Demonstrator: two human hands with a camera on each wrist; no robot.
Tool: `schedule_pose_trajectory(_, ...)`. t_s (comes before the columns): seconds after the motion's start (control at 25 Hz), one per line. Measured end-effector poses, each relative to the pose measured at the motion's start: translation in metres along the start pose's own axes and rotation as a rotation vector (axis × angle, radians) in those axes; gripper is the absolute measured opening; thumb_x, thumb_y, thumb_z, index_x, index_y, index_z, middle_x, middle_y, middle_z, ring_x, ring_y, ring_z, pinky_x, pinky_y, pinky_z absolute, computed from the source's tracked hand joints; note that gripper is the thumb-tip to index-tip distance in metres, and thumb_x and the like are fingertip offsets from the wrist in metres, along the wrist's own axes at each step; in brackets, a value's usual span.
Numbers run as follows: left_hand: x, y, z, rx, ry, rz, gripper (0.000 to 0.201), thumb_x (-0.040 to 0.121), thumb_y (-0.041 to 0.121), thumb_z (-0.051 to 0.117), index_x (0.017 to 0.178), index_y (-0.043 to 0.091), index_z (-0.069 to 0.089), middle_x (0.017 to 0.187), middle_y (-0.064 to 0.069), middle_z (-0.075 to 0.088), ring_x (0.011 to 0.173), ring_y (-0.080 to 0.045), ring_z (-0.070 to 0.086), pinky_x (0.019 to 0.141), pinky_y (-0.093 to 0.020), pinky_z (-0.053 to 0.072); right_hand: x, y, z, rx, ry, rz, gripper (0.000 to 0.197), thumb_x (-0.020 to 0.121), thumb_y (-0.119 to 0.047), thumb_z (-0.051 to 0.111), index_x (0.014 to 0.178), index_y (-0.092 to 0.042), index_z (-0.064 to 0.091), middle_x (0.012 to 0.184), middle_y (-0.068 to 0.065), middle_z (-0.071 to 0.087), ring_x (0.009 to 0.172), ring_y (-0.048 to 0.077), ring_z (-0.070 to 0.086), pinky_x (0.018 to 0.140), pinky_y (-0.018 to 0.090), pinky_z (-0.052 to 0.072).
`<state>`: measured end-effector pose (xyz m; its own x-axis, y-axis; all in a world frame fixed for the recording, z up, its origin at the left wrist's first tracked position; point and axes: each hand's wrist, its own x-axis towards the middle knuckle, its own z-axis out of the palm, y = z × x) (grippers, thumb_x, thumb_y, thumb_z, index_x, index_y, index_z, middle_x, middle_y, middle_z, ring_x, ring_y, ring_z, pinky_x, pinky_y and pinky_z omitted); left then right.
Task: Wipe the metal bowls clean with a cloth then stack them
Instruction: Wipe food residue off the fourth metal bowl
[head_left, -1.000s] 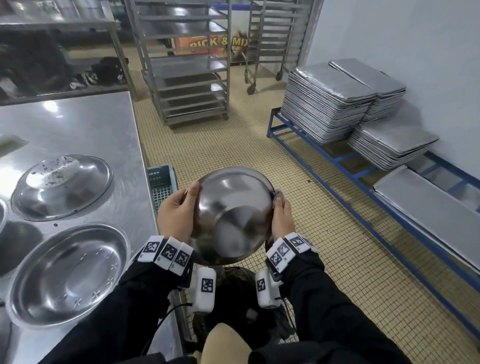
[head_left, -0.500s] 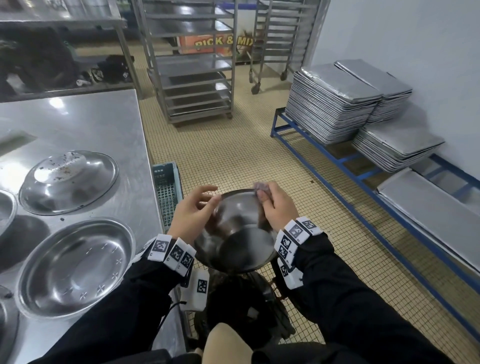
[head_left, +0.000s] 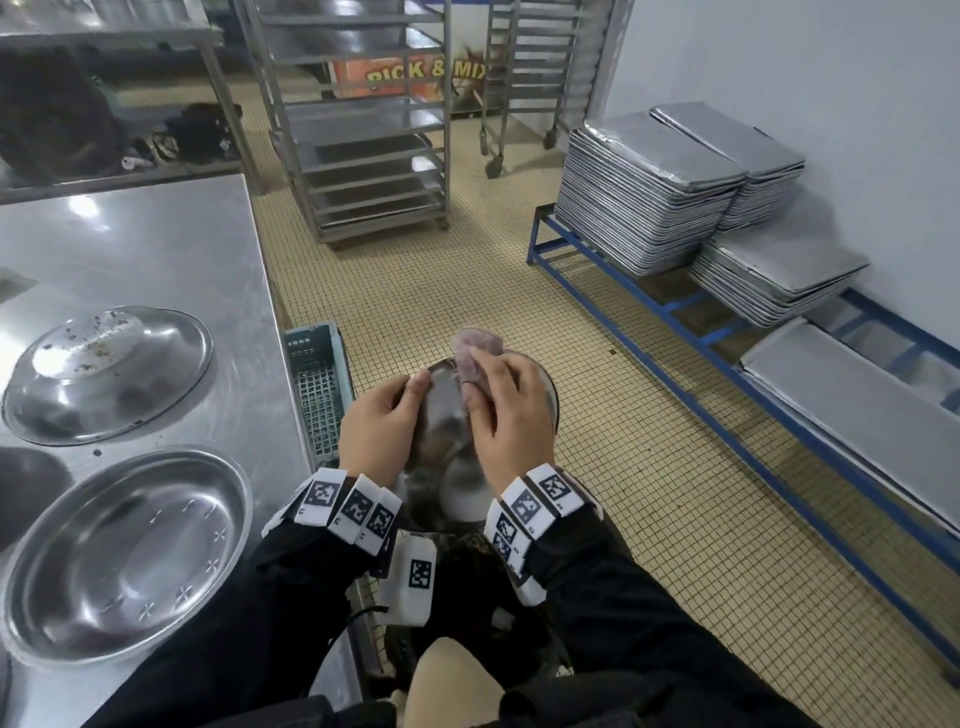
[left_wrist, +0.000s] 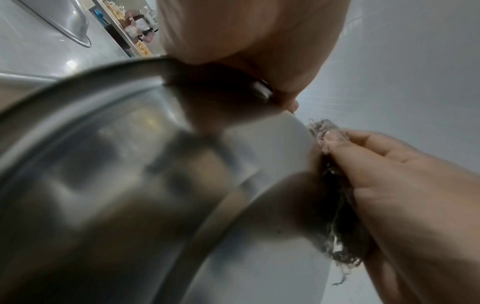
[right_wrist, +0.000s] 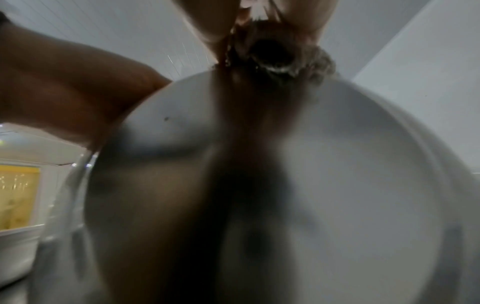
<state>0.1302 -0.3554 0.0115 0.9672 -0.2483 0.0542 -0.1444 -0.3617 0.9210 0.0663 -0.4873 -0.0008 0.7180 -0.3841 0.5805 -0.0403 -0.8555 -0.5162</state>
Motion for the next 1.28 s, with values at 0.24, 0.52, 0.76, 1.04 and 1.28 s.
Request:
schedule_pose_trajectory(0.24,0.005,0.005,-0.002,-0.050,0.061,0.034,0.047,0.096,0.044,0.050,0.077,0.004,0.066,0.065,-0.022,0.061,0.056,-0.029,0.053,0.055,-0.040,0.046,0.005,0.016,-0.002,0.069,0.057,0.275,0.036,0.098,-0.036,0.038,0.122,-0.018,0.057,0.122,0.003,0.051,0.108,0.016,0.046,0.088,0.027,0.038)
schedule_pose_trajectory(0.52,0.009,0.008,-0.008,-0.083,0.159,0.028,0.043,0.097,0.038,0.050,0.064,0.012,0.060,0.051,0.001,0.046,0.041,-0.003,0.040,0.044,-0.019,0.032,-0.001,0.047,-0.013,0.218,0.022,0.499,0.029,0.097,-0.023,0.047,0.121,-0.016,0.062,0.113,0.001,0.065,0.101,0.009,0.057,0.083,0.017,0.043)
schedule_pose_trajectory(0.76,0.007,0.017,0.000,0.008,0.139,0.137,0.043,0.096,0.042,0.051,0.068,0.011,0.063,0.060,-0.014,0.060,0.052,-0.020,0.048,0.052,-0.032,0.039,0.014,-0.023,0.001,0.001,-0.063,0.088,0.048,0.097,-0.042,0.031,0.140,-0.023,0.043,0.149,-0.003,0.037,0.138,0.016,0.029,0.114,0.034,0.020)
schedule_pose_trajectory(1.04,0.005,0.002,-0.010,-0.274,0.173,-0.034,0.043,0.096,0.040,0.054,0.060,0.017,0.063,0.054,-0.001,0.050,0.052,-0.017,0.044,0.054,-0.030,0.034,0.008,0.038,-0.005,0.450,-0.038,0.755,0.040,0.102,-0.035,0.028,0.135,-0.021,0.046,0.132,-0.001,0.052,0.121,0.020,0.049,0.097,0.032,0.039)
schedule_pose_trajectory(1.28,0.005,-0.017,-0.018,-0.312,0.159,-0.105,0.026,0.097,0.035,0.052,0.090,0.017,0.069,0.075,0.006,0.066,0.067,-0.004,0.061,0.063,-0.019,0.049,0.003,0.054,-0.016,0.604,-0.025,0.869,0.022,0.099,-0.039,0.039,0.105,-0.021,0.051,0.091,-0.009,0.059,0.084,0.010,0.057,0.064,0.024,0.043)
